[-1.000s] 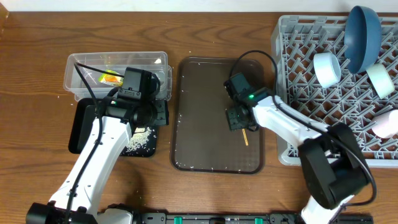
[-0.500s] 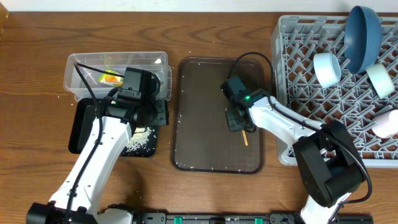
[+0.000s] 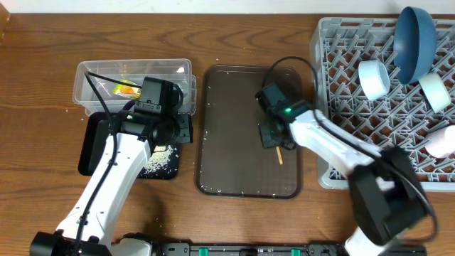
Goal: Sort waste into correct bins and load items into the dishwasher rack
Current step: 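Carry the chopstick right and drop it into the dish rack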
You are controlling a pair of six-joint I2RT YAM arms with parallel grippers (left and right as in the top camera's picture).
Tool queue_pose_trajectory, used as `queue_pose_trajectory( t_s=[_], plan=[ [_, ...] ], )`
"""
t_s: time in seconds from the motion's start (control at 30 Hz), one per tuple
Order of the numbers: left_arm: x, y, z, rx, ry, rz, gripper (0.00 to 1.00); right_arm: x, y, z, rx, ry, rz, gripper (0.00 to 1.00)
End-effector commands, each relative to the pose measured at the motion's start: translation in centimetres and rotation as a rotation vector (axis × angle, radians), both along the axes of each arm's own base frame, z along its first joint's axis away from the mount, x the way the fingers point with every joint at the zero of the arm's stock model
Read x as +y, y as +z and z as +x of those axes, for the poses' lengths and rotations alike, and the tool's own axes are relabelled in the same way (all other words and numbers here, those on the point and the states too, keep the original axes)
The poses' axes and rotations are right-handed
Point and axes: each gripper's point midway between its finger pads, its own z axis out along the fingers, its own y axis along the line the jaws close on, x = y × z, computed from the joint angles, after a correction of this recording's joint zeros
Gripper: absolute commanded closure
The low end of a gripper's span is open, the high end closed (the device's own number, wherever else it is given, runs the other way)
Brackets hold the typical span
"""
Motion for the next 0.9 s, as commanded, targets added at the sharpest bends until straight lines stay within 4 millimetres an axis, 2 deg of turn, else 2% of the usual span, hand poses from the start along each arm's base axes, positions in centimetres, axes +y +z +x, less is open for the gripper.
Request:
queue_pose_trajectory(
  t_s=[0.0, 0.17, 0.33, 0.4, 0.6, 0.87],
  plan=[
    [0.2, 0.7, 0.4, -0.021, 0.006, 0.005, 0.5, -1.6, 5.5, 2.1, -0.153, -0.023, 0.034, 0.99],
    [0.2, 0.7, 0.4, -0.021, 0.006, 0.005, 0.5, -5.7, 9.9, 3.1, -0.267, -0.115, 0.007, 0.99],
    [0.2, 0.7, 0.4, -0.021, 0.006, 0.005, 0.5, -11.2, 11.4, 3.1, -0.296, -0.246, -0.079, 0.99],
    [0.2, 0.7, 0.4, -0.021, 0.006, 0.005, 0.51, -12.8, 11.2, 3.0, -0.276, -0.287, -0.081, 0.99],
    [0.2, 0.7, 0.4, -0.022, 0.006, 0.005, 0.51, -15.2, 10.4, 2.5, -0.223, -0.325, -0.101, 0.99],
    [0.2, 0.7, 0.4, -0.022, 0.006, 0.005, 0.51, -15.9, 7.9, 2.0, -0.131, -0.285, -0.147, 0.99]
  ],
)
